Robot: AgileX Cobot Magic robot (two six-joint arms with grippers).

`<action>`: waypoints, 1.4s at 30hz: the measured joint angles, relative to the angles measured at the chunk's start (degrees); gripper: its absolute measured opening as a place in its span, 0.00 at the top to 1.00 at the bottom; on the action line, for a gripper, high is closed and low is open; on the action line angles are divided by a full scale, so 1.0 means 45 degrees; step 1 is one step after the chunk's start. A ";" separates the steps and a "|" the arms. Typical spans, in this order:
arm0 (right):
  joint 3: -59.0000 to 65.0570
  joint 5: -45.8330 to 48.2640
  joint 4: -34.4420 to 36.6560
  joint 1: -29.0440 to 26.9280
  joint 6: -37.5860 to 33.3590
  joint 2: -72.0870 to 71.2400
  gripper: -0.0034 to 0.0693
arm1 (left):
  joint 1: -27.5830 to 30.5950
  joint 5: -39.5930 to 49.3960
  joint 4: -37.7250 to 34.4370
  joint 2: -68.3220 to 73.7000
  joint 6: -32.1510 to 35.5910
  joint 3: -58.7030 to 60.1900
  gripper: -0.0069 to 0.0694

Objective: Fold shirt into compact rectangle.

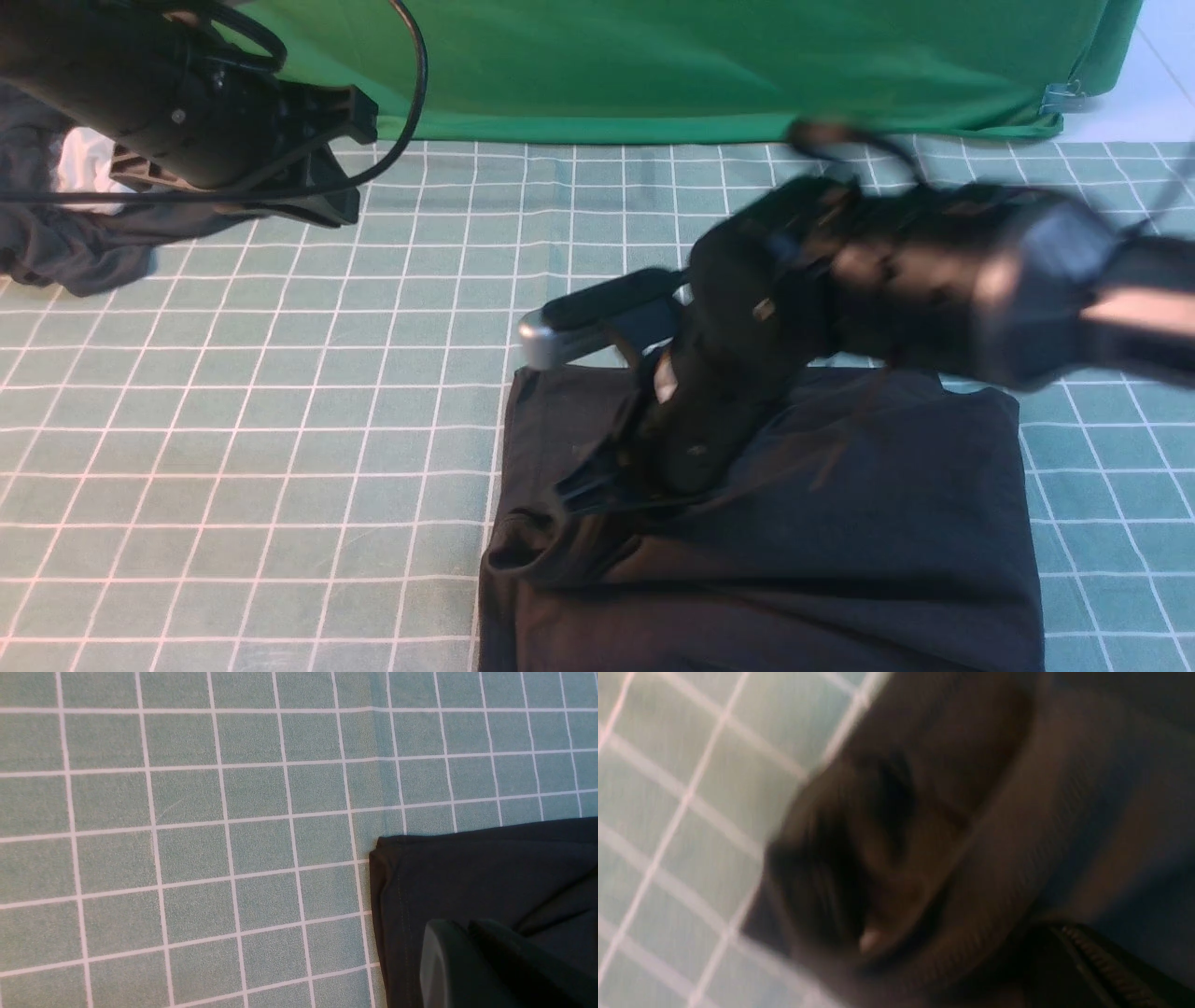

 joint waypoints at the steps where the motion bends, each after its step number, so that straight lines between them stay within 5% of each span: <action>1: 0.0000 -0.0575 0.0281 0.0000 -0.0166 0.0291 0.92 | 0.0000 0.0000 0.0000 0.0000 0.0000 0.0000 0.89; 7: -0.0715 -0.2550 0.0911 -0.0112 -0.1010 0.1260 0.92 | 0.0006 0.0072 0.0000 0.0000 0.0000 0.0000 0.89; 15: -0.2371 0.2360 0.0585 -0.1217 -0.2765 -0.1145 0.92 | 0.0006 0.0101 0.0058 0.0000 0.0000 0.0000 0.89; 22: -0.1584 0.5354 -0.2476 -0.1529 -0.2343 -0.4111 0.92 | 0.0006 0.0101 0.0058 0.0000 0.0000 0.0000 0.89; 34: 0.3738 0.3598 -0.3513 -0.1781 -0.1692 -1.0782 0.92 | 0.0006 0.0101 0.0058 0.0000 0.0000 0.0000 0.89; 42: 0.6299 0.2615 -0.3639 -0.1781 -0.1686 -1.8226 0.92 | 0.0006 -0.0741 0.0273 0.0000 0.0000 0.0000 0.89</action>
